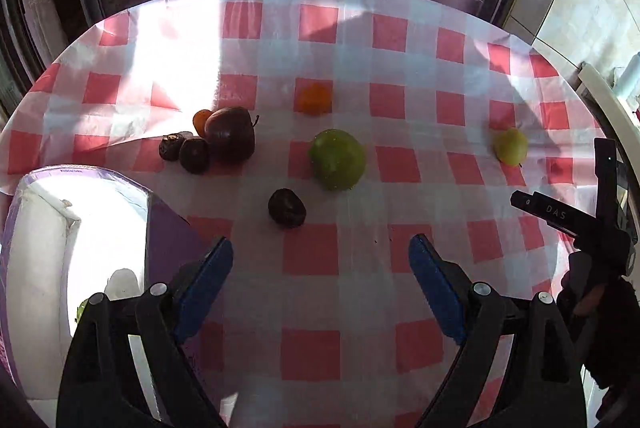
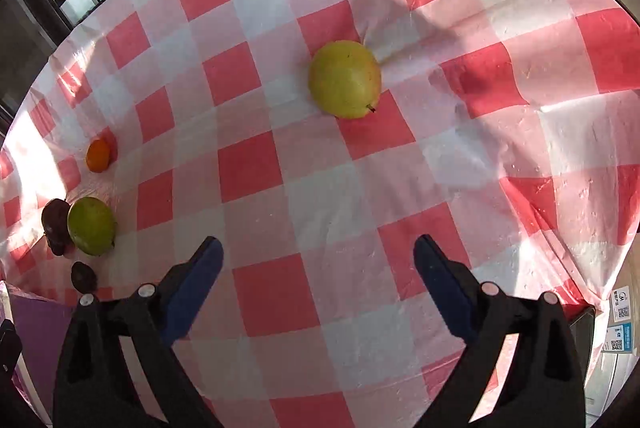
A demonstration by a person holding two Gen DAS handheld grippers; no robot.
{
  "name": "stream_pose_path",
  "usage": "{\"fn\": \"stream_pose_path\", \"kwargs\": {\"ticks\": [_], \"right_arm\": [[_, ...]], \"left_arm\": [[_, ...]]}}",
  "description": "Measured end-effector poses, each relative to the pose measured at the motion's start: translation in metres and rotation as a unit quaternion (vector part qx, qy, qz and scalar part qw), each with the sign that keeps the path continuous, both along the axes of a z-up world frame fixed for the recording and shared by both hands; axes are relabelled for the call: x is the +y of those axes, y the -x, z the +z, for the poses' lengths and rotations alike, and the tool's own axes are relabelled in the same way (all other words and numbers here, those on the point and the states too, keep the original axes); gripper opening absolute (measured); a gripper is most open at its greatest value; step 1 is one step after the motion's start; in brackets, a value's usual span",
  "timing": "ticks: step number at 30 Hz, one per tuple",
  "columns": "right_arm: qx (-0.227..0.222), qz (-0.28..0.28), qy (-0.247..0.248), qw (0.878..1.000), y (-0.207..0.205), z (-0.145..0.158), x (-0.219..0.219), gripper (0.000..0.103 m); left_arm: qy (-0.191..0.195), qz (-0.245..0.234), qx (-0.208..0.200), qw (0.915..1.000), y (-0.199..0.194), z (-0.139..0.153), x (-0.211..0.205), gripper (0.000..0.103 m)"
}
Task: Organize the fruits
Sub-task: 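Grasp the dark date with the left tool while the right tool grasps the yellow pear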
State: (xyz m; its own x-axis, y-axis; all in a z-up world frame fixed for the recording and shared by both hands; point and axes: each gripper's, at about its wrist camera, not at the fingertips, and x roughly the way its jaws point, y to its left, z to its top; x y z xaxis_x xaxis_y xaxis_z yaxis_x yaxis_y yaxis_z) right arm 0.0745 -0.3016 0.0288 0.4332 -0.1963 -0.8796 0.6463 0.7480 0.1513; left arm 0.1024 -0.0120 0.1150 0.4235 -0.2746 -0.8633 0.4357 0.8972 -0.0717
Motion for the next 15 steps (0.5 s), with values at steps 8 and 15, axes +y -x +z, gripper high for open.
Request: {"fn": "stream_pose_path", "kwargs": {"ticks": [8,15], "right_arm": [[0.003,0.002,0.024,1.0,-0.014,-0.024,-0.085,0.092],[0.007,0.032,0.048,0.998,-0.04,-0.035,-0.107,0.086]], "left_arm": [[-0.098,0.046,0.071,0.9916,-0.001,-0.077,-0.001,0.087],[-0.117,0.046,0.042,0.9911,0.003,-0.095,0.0,0.087]]}}
